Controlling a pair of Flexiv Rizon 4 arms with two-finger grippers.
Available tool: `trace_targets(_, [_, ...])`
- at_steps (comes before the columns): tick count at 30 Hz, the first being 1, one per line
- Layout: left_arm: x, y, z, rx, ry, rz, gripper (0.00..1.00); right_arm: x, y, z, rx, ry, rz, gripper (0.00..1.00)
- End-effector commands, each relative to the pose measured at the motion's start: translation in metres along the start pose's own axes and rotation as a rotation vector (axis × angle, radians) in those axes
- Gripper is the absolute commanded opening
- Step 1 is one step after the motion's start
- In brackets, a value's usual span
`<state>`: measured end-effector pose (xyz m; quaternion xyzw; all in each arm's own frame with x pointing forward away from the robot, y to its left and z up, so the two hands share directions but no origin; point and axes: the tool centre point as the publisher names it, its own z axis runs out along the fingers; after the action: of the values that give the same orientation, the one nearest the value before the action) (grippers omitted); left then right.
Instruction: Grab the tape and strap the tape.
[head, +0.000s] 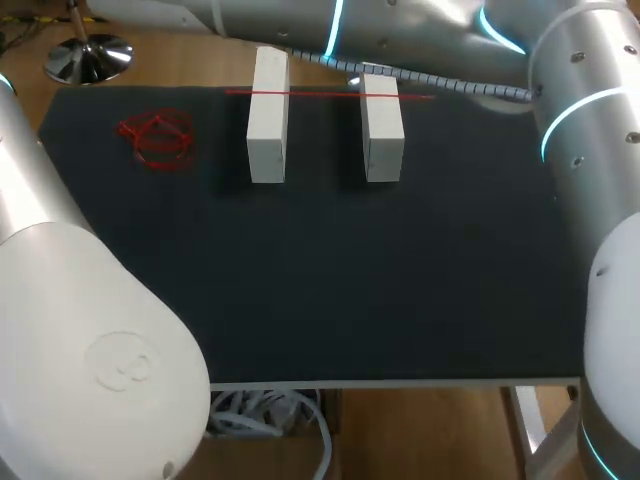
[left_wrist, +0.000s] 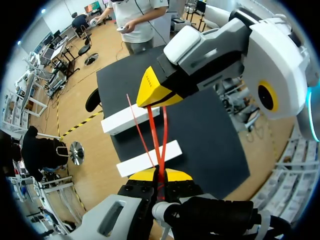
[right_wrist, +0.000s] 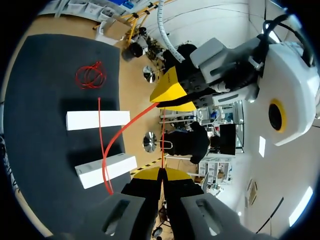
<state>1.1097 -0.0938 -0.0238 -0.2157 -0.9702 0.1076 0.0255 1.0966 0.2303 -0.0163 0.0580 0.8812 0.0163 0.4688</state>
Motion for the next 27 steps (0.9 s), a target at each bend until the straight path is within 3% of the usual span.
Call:
trace_targets(1, [0.0,0.0,0.0,-0.001,0.002,0.0,0.0,-0.005,0.008,0.0,0.015,0.013,-0.005,0.0])
trace_targets(27, [0.0,0.0,0.0,-0.001,0.002,0.0,0.0,-0.008,0.018,0.005,0.023,0.015,-0.018,0.0])
